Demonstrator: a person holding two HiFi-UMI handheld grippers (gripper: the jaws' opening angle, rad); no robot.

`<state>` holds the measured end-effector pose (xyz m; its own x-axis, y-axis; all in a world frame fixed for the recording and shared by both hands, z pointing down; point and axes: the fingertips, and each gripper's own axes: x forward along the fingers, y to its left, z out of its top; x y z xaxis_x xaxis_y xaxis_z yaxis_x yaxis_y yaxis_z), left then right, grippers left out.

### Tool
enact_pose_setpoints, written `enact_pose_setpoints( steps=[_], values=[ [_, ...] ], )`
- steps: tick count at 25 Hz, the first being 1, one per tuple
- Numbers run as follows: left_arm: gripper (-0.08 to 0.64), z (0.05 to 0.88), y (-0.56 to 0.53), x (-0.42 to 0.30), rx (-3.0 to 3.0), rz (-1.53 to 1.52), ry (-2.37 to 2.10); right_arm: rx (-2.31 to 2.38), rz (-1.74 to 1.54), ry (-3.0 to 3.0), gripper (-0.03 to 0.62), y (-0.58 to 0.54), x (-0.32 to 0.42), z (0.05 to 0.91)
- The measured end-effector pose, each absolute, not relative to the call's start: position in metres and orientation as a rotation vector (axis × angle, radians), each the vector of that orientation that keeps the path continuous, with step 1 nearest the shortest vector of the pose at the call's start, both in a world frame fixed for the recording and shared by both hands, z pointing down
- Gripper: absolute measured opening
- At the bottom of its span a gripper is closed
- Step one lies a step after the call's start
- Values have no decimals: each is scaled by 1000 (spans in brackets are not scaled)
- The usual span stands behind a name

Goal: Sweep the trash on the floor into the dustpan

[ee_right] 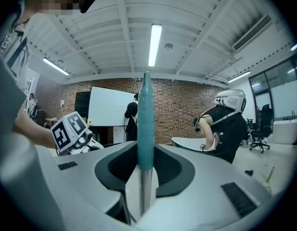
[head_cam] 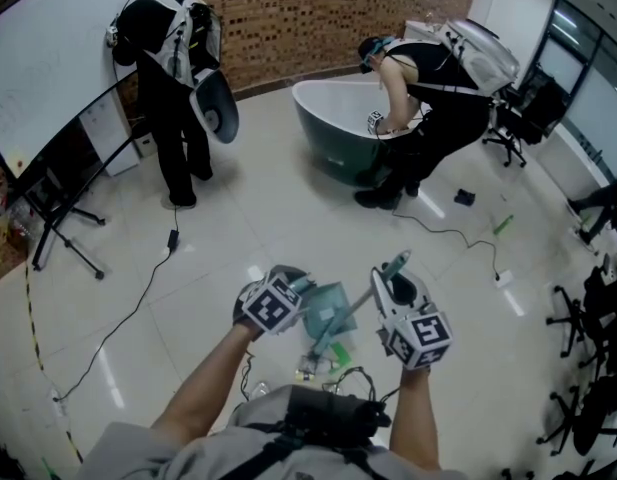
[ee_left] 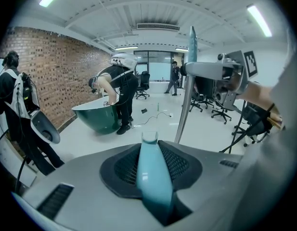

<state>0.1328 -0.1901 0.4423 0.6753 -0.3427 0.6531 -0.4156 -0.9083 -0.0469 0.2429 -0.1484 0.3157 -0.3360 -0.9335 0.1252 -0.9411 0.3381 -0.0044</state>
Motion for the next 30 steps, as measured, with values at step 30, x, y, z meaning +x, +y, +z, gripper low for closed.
enact_pose_setpoints(
  steps=[30],
  values=[
    [107,499,-118,61,2930,1243,-239,2232,237,-2061,94,51,244,385]
  ],
)
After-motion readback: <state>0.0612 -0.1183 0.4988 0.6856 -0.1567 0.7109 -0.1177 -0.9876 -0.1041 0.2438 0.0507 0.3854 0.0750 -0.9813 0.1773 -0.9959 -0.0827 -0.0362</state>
